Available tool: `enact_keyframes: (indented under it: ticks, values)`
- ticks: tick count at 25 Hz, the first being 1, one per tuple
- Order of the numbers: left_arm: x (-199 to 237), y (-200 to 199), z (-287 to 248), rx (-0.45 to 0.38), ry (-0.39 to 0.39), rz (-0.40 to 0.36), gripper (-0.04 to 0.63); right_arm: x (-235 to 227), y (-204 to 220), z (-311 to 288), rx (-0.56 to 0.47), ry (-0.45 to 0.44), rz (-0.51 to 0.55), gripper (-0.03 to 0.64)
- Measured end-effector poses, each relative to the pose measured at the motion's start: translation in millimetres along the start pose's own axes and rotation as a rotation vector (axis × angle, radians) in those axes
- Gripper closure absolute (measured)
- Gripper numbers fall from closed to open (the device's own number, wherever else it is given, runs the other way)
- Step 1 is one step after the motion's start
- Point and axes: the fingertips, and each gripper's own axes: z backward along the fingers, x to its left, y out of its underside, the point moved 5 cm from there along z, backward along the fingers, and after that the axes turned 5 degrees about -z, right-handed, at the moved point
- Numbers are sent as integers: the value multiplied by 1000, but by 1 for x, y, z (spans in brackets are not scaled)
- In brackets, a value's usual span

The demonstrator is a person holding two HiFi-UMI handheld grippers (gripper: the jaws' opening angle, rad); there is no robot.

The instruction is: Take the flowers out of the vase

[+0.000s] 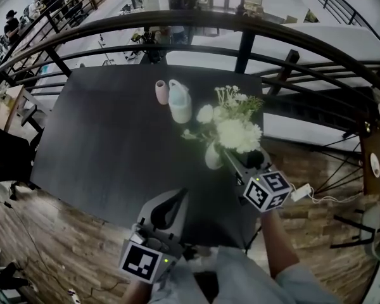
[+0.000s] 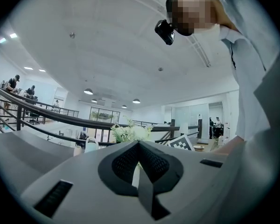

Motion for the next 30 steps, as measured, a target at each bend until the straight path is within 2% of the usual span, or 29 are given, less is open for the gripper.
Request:
enact_keyframes:
  ticks: [9,22,30]
  values:
    - [-4,7,-4,9,-35,4,595,-5,9,-16,27,-67,5,317]
    - [3,9,2,11,-40,7,595,4,8,-19,9,-44,103,434]
    - [1,8,-1,11,-36,8,595,5,3,-16,6,-39,154,465]
